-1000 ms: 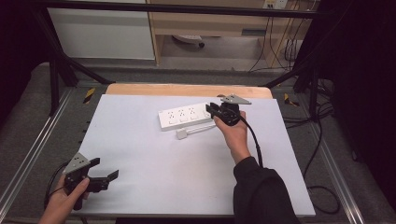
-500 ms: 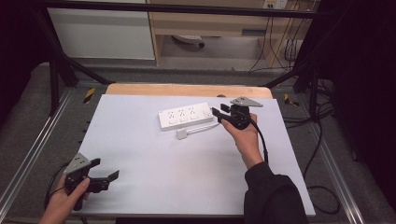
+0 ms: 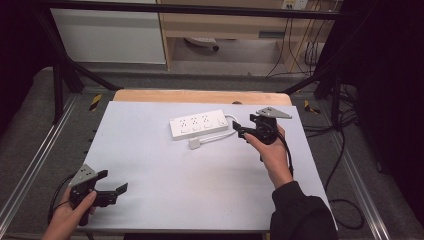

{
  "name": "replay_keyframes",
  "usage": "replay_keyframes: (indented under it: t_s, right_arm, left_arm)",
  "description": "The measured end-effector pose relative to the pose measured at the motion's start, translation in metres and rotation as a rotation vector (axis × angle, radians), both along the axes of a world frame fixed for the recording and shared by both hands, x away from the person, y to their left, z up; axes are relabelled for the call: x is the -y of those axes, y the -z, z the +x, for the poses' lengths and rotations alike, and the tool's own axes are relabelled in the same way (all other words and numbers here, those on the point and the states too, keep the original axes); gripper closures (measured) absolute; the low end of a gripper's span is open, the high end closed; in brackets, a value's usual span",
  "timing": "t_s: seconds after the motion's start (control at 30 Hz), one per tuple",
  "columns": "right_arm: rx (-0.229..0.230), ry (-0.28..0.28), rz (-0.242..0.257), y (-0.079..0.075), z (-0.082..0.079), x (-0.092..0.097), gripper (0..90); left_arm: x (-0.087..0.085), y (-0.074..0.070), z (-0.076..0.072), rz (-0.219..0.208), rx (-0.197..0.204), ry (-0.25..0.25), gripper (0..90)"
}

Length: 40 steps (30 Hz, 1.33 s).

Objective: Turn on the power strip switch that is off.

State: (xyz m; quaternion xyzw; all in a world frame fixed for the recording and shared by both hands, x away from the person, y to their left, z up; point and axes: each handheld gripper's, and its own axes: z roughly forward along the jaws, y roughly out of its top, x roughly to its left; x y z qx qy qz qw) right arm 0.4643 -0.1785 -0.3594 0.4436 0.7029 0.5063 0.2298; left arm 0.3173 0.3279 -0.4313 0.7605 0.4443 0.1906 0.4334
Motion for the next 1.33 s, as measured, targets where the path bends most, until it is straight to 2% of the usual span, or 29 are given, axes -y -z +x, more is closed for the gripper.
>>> replay_keyframes:
  t_s: [0.3,0.57,0.7,1.0,1.33]
  right_arm:
    - [-0.001,0.028,-0.002,-0.004,-0.013,0.012,9.3]
    - [0.01,0.042,0.011,0.001,-0.03,0.03,5.3]
    - [0.024,0.041,0.011,0.011,-0.042,0.041,3.8]
    - [0.037,0.092,-0.012,0.041,-0.07,0.065,5.3]
    - [-0.041,0.124,-0.117,0.075,-0.103,0.09,5.4]
  left_arm:
    - [0.0,0.0,0.0,-0.001,-0.001,-0.001,6.9]
    - [0.0,0.0,0.0,-0.003,-0.005,-0.001,6.7]
    - [0.0,0.0,0.0,-0.005,-0.005,-0.002,6.8]
    - [0.0,0.0,0.0,-0.005,-0.005,-0.003,6.8]
    - [0.001,0.0,0.0,-0.006,-0.005,-0.003,6.8]
